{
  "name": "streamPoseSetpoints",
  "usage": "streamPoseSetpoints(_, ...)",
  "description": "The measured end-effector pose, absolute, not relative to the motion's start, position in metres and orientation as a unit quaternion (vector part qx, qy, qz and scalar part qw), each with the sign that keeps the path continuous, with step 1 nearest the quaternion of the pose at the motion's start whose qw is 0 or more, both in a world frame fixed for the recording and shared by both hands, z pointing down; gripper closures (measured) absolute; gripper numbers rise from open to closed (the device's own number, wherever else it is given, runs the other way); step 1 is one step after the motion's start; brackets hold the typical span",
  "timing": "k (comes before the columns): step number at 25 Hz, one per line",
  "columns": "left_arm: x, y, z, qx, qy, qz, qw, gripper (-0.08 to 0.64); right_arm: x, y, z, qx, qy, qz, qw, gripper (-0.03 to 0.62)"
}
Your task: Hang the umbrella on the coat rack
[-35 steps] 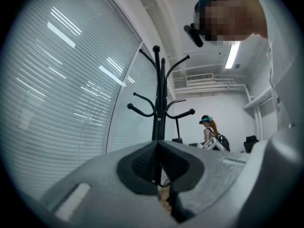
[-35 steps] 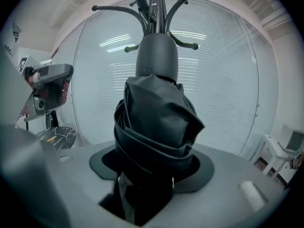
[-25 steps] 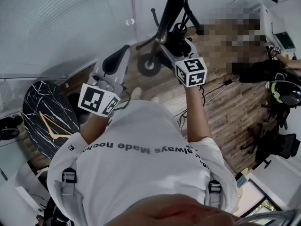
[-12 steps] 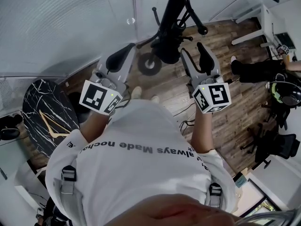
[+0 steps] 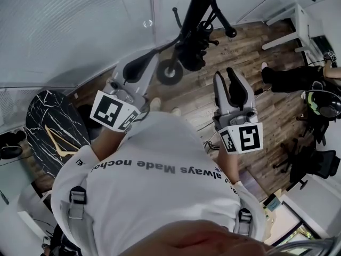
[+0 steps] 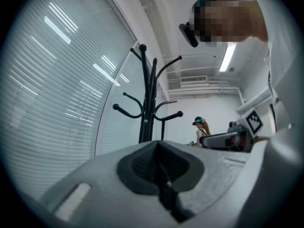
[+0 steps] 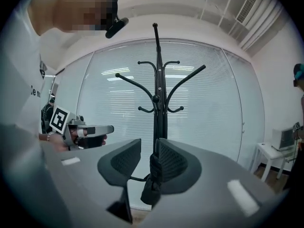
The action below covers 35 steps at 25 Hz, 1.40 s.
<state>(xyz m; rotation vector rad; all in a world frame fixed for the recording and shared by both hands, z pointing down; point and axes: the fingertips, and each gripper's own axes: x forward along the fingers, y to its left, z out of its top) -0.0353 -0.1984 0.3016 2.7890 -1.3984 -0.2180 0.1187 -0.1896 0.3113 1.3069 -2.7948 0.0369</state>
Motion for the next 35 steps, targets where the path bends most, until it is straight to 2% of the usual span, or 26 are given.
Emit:
streamPoseSetpoints(13,-0.024,-0.190,0.303,0.900,-0.431,-0.070,0.008,0.557,0.122,-0.176,0.307,0.438,-0.899,0.012,0.023,0.527)
streamPoseSetpoints(35,-0.026,-0.192,0.305,0.899,-0.432,-0.070,0.014,0.557,0.118,-0.181,0.312,0.435,-0.900,0.015,0.034,0.529)
